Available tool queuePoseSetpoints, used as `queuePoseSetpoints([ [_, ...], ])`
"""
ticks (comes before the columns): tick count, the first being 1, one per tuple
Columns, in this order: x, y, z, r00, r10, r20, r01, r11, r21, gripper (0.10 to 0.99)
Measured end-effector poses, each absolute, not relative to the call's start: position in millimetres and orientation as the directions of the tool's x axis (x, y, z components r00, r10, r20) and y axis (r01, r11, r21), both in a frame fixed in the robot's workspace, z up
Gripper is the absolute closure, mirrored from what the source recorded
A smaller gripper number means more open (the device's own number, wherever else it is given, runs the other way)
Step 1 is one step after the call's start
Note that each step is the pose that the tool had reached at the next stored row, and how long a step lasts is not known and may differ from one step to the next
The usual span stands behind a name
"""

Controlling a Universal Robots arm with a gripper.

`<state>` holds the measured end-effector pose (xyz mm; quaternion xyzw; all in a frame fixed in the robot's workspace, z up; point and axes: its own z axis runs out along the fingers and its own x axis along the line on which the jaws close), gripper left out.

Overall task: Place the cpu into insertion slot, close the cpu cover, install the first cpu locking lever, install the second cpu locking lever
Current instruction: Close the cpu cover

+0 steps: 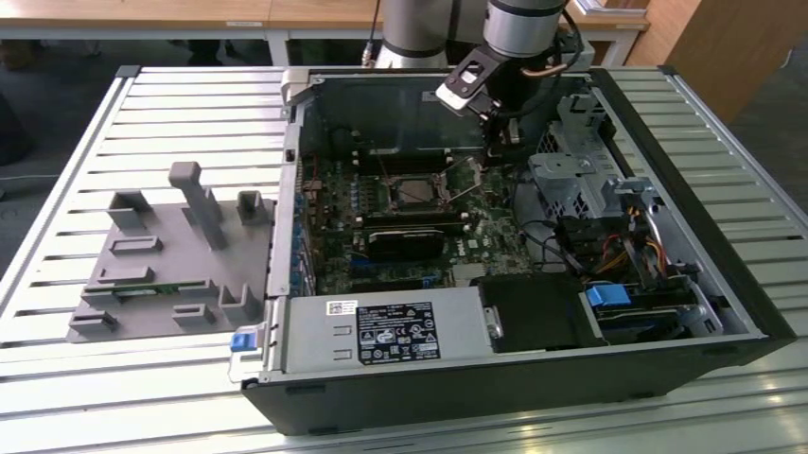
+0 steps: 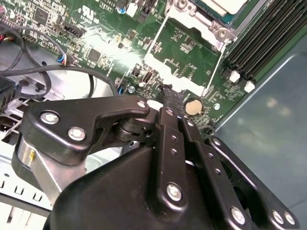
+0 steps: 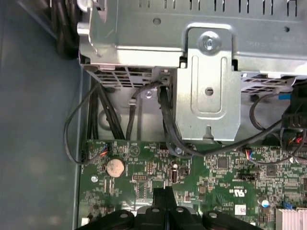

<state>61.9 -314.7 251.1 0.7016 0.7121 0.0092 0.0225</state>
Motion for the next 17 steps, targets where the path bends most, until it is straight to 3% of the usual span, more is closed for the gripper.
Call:
queuePoseSetpoints([
  [17,69,-315,241,-0.015,1.0,-0.019,0.999,0.015,0.032,0.98],
])
